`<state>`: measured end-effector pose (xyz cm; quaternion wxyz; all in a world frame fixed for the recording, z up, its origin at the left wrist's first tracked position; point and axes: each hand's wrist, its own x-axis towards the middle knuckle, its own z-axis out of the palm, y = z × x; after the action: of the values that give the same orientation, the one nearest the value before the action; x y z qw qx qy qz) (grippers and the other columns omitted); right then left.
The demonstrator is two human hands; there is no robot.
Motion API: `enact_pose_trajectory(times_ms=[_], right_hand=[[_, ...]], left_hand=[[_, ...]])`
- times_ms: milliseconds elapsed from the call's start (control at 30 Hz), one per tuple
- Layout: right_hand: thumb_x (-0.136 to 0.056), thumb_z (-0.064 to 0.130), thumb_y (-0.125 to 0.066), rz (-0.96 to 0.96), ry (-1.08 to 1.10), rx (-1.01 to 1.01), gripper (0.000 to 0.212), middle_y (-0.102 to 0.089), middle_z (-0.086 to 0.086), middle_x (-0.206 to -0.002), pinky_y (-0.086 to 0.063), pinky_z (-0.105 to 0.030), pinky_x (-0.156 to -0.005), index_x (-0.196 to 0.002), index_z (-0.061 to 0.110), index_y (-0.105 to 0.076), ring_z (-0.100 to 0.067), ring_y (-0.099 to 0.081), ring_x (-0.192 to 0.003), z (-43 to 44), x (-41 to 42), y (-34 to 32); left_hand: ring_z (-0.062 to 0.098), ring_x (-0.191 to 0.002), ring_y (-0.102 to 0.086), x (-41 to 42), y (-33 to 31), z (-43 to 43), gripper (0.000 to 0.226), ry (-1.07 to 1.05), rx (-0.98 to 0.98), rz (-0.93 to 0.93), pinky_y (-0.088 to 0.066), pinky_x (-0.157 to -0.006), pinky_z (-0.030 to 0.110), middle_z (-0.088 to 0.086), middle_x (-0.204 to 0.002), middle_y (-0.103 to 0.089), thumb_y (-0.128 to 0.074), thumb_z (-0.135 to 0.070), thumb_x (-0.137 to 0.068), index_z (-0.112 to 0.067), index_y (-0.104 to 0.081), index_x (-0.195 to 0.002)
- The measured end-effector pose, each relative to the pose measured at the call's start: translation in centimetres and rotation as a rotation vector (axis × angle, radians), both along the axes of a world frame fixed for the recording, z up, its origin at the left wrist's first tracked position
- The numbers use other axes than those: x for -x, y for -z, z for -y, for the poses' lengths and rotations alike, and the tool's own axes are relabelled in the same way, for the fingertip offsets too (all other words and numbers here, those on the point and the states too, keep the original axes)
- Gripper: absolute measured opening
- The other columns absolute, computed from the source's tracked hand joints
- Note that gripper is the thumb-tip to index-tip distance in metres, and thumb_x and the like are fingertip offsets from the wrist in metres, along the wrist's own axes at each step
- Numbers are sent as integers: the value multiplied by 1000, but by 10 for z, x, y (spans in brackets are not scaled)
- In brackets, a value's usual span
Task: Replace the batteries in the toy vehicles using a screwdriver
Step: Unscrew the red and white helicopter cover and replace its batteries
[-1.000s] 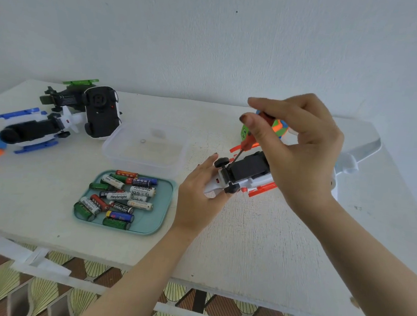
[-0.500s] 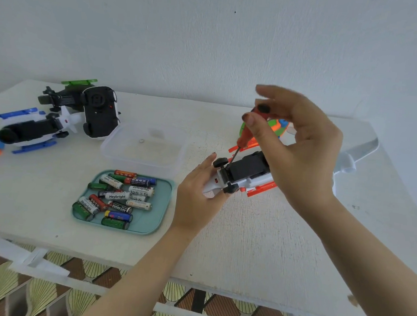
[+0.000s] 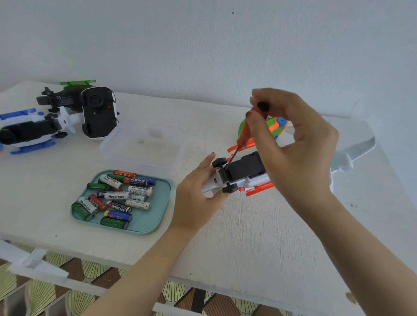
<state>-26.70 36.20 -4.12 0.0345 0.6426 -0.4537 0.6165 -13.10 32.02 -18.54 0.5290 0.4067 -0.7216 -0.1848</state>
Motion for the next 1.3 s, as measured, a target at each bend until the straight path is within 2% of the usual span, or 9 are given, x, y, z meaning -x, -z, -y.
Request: enact_pose_trajectory(times_ms=[100, 267, 433, 533, 667, 867, 1000, 1100, 1300], right_hand=[[-88, 4, -60, 1, -29, -12, 19, -66, 0, -87, -46, -16, -82, -104, 4, -69, -1, -60, -84, -2, 0, 2], [-82, 13, -73, 18, 8, 36, 15, -68, -4, -84, -40, -6, -77, -95, 6, -72, 7, -58, -79, -2, 1, 2], [-89, 1, -59, 0, -41, -36, 22, -71, -6, -89, -52, -24, -79, -109, 4, -67, -9, -64, -82, -5, 1, 3], [-88, 8, -64, -46, -20, 18, 22, -69, -10, -90, -47, -17, -84, -109, 1, -68, -9, -62, -89, -2, 0, 2], [-81, 17, -75, -14, 35, 34, 22, -68, -3, -80, -42, -9, -78, -101, 7, -73, 3, -57, -79, 0, 1, -1], [-90, 1, -55, -20, -35, -29, 23, -67, -2, -100, -47, -15, -85, -110, 1, -68, -9, -62, -94, -2, -1, 0], [-83, 20, -73, -14, 13, 29, 25, -61, 5, -87, -43, -15, -83, -104, 7, -72, -9, -57, -91, 0, -2, -2], [-83, 14, -72, 27, -10, -18, 25, -66, 5, -83, -45, -14, -81, -108, 8, -70, -5, -61, -83, 0, -2, -2], [-86, 2, -60, -11, -80, 1, 25, -64, -2, -101, -48, -24, -90, -110, 2, -68, -5, -61, -100, -3, -3, 3]], left_hand=[[10, -118, -59, 0, 1, 0, 62, 7, -18, -3, -42, -100, 15, 7, -129, -63, -69, -41, -79, -41, -41, -134], [8, -118, -57, 0, 1, 1, 58, 11, 33, -4, -39, -99, 9, 10, -128, -63, -70, -36, -80, -41, -45, -132], [6, -115, -57, 1, 1, 0, 65, -1, -9, -14, -37, -97, 5, 9, -126, -64, -76, -27, -77, -38, -43, -132], [3, -118, -55, 0, -1, -1, 58, 3, -6, -9, -36, -97, 4, 8, -129, -63, -70, -35, -78, -42, -48, -132], [-3, -119, -50, 0, 0, -2, 52, -8, -11, -5, -35, -97, 3, 9, -130, -62, -70, -33, -79, -29, -51, -127], [-3, -118, -50, 0, 0, -2, 54, -12, -12, -20, -36, -97, 4, 10, -129, -63, -68, -36, -78, -28, -49, -128], [-2, -119, -50, 0, 0, -3, 52, -15, 2, 11, -35, -97, 3, 10, -130, -61, -68, -36, -79, -27, -51, -127], [-1, -119, -50, 0, -1, -3, 51, -23, 10, 2, -35, -97, 3, 10, -130, -62, -69, -35, -78, -26, -52, -126], [1, -120, -51, 0, 1, -1, 50, -32, 9, 11, -35, -97, 3, 2, -133, -58, -76, -29, -76, -18, -63, -124]])
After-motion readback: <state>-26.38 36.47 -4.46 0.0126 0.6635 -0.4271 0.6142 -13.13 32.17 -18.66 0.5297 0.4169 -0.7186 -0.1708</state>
